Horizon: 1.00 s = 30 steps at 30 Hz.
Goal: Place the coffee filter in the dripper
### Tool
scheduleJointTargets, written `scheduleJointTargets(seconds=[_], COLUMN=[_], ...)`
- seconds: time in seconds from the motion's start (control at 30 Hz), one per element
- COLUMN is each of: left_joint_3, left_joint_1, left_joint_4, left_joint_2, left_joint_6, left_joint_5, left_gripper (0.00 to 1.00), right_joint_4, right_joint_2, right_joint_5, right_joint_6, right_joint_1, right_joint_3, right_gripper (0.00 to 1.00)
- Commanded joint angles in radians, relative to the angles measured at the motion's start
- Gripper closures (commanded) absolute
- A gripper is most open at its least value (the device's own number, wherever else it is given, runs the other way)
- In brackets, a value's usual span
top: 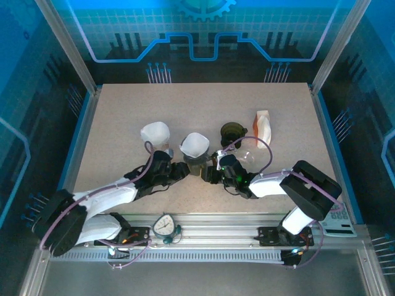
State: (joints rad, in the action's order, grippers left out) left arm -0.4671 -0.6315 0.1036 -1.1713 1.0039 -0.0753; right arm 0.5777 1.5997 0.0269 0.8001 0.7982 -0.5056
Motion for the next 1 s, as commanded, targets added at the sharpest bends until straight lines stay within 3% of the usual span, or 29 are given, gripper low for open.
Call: scheduleJointTargets(seconds=[0.0,0.5,0.97], left_joint_3=[0.025,0.068,0.077], left_joint_1=[-0.012,-0.03,-0.03], left_joint_4=[-0.164,-0.618,-0.668], left_joint_2=[0.107,0.588,0.656], left_joint_6=[0.03,0.06,0.063], left_joint_5=[0.0,0.064,0.072], left_gripper=[0.63,0.64,0.61], right_joint_4=[0.066,0.087,0.01], right_joint_2=[0.021,0.084,0.236], right_joint_5=[0.039,0.143,0.164], right_joint_6=[0.026,0.063,0.02], right_joint_1=[0.011,0.038,0.009], right_joint_3=[-0.028,-0.093,-0.336], right_gripper=[0.64,0.64,0.65])
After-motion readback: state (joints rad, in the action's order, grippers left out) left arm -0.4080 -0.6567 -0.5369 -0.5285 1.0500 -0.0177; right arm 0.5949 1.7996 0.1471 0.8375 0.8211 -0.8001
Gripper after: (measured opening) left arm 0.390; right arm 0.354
